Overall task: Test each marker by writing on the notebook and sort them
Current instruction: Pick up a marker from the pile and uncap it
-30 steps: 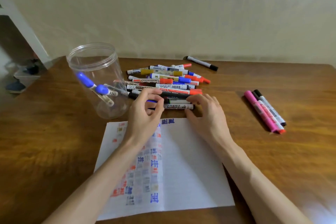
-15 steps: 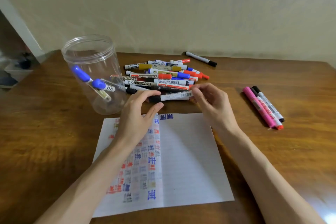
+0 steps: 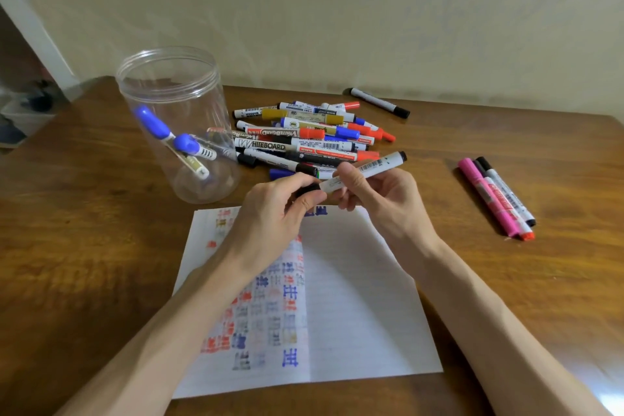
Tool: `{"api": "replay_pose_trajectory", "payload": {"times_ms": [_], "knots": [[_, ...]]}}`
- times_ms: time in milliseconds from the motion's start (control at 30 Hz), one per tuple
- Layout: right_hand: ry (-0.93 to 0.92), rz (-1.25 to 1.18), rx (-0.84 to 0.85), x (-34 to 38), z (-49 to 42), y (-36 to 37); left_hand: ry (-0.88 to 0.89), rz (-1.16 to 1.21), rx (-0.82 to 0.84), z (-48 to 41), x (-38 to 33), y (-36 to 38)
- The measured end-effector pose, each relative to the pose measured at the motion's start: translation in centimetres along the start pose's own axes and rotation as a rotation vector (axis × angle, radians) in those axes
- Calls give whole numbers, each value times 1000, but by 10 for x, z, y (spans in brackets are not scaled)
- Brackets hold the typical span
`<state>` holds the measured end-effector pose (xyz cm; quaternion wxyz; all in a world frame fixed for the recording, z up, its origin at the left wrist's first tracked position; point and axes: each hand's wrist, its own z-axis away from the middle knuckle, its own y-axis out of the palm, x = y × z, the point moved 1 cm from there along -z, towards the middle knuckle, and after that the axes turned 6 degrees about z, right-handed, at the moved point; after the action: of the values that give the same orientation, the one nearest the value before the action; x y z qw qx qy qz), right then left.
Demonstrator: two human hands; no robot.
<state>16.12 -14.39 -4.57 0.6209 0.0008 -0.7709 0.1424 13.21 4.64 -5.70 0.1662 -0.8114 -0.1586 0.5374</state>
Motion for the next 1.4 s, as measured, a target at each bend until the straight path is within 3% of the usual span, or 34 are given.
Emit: {"api": "replay_pose_trajectory", "payload": {"times_ms": [133, 267, 400, 567, 667, 834, 1400], "knots": [[-52, 40, 27, 7, -1, -6, -71, 21, 48, -2, 0, -4], [-73, -27, -168, 11, -7, -49, -104, -34, -33, -7, 11, -30], [66, -32, -283, 6, -6, -41, -65, 35, -38, -8, 3, -22], [234, -36, -161, 1, -4, -24, -27, 41, -48, -4, 2, -19], [220, 51, -108, -5, -2, -16, -8, 49, -26, -3, 2, -15], [74, 268, -155, -15, -2, -4, 31, 38, 2, -2, 1, -11], [1, 396, -195, -20, -1, 0, 42, -36, -19, -2, 6, -13]]}}
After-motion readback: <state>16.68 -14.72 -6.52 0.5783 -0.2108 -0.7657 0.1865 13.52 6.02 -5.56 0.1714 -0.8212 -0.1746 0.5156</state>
